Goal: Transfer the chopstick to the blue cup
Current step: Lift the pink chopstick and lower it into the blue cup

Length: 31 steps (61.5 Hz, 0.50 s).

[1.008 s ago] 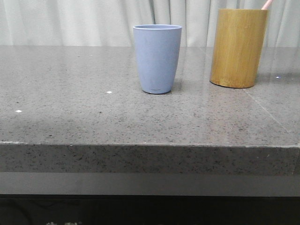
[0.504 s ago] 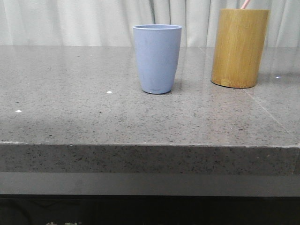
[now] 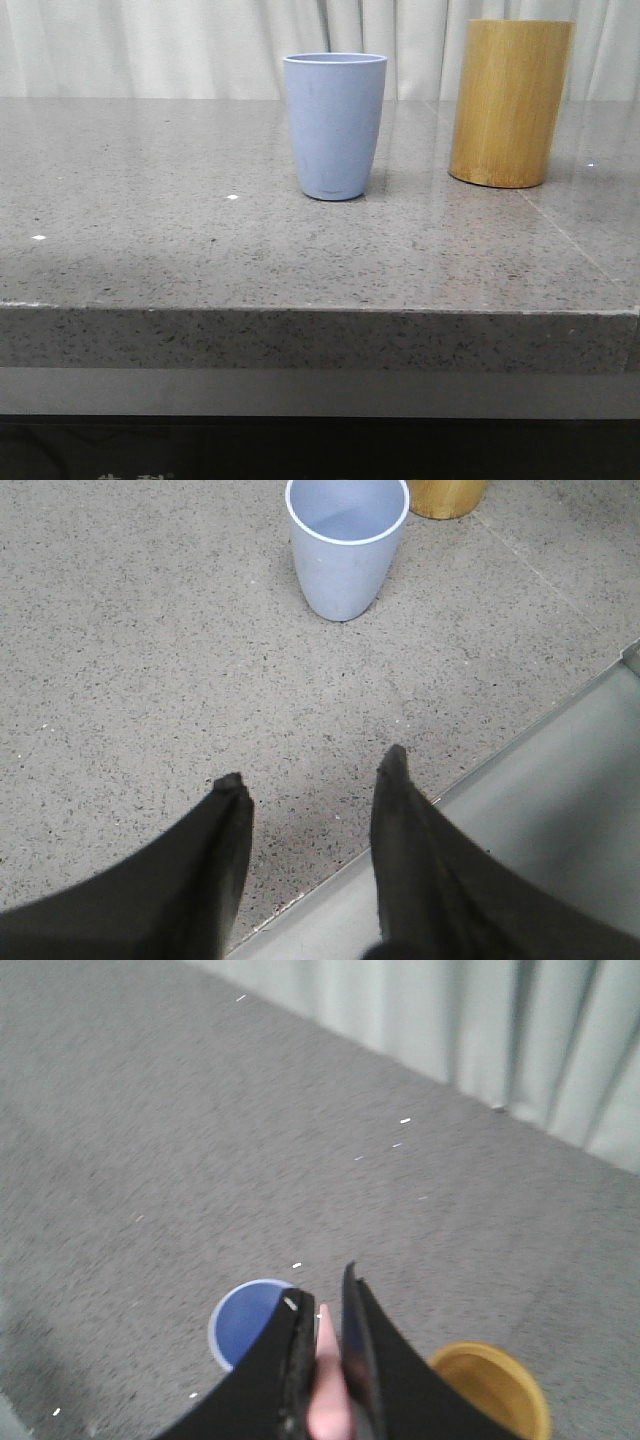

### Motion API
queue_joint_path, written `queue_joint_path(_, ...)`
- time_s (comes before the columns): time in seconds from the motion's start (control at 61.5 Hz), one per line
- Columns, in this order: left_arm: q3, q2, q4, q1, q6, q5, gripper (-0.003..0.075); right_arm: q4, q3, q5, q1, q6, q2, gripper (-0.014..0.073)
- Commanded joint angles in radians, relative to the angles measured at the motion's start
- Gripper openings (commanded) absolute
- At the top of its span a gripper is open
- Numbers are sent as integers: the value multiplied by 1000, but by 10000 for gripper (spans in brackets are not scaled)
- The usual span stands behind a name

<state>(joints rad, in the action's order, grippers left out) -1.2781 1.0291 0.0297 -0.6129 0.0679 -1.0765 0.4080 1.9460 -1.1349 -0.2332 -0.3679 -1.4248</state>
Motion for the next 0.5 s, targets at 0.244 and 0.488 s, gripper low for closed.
queue_joint_path(0.244,-24,-15,6,1,-9,67,295,-111,-110,212,-175,-12,-93,-57)
queue_joint_path(0.488,-24,-15,6,1,-9,67,295,-79,-127,255,-179,-12,-198,-32)
